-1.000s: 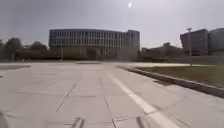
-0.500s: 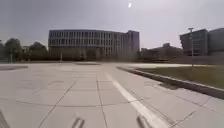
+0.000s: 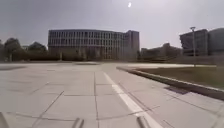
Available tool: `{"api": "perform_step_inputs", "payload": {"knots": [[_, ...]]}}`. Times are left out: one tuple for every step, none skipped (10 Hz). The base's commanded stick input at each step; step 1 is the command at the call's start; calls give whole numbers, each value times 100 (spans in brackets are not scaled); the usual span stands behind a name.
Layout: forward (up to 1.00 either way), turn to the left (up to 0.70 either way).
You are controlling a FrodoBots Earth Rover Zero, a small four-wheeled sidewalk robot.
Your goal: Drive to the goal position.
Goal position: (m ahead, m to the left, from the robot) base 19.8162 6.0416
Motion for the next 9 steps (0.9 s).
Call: {"api": "perform_step_inputs", "payload": {"knots": [[70,0],[70,0],[70,0],[70,0],[70,0],[70,0],[70,0],[70,0],[70,0]]}}
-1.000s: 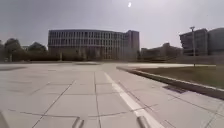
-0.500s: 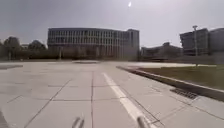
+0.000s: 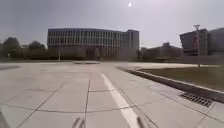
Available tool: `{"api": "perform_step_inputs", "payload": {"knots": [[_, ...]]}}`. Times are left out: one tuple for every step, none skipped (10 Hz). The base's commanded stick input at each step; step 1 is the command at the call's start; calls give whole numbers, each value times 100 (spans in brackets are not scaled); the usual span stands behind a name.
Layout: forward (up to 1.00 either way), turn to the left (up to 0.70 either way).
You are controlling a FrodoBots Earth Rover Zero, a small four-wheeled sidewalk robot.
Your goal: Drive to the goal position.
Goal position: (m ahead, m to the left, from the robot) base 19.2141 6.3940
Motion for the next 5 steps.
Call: {"api": "perform_step_inputs", "payload": {"knots": [[70,0],[70,0],[70,0],[70,0],[70,0]]}}
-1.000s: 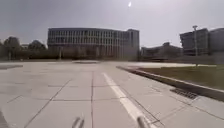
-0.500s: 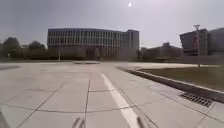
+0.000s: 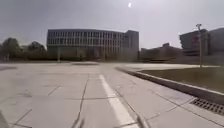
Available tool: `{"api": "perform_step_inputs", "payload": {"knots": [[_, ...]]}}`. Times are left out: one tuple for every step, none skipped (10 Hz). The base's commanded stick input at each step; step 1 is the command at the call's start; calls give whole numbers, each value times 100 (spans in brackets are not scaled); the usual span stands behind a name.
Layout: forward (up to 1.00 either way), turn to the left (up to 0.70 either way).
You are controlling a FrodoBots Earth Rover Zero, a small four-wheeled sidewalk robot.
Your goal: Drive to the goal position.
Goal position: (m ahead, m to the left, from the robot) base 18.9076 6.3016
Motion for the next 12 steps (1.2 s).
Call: {"api": "perform_step_inputs", "payload": {"knots": [[70,0],[70,0],[70,0],[70,0],[70,0],[70,0],[70,0],[70,0],[70,0],[70,0],[70,0],[70,0]]}}
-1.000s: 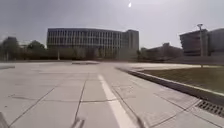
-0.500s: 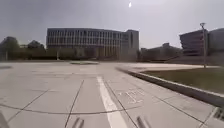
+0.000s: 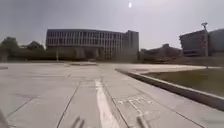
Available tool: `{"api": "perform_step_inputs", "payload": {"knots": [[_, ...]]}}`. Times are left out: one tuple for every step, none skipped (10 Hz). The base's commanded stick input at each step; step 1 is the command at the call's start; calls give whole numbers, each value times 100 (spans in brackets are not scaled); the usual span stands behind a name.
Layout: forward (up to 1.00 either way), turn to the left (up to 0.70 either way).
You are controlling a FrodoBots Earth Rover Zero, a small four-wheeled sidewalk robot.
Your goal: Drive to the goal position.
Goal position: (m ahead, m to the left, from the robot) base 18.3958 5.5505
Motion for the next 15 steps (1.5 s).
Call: {"api": "perform_step_inputs", "payload": {"knots": [[70,0],[70,0],[70,0],[70,0],[70,0],[70,0],[70,0],[70,0],[70,0],[70,0],[70,0],[70,13],[70,32],[70,35],[70,35]]}}
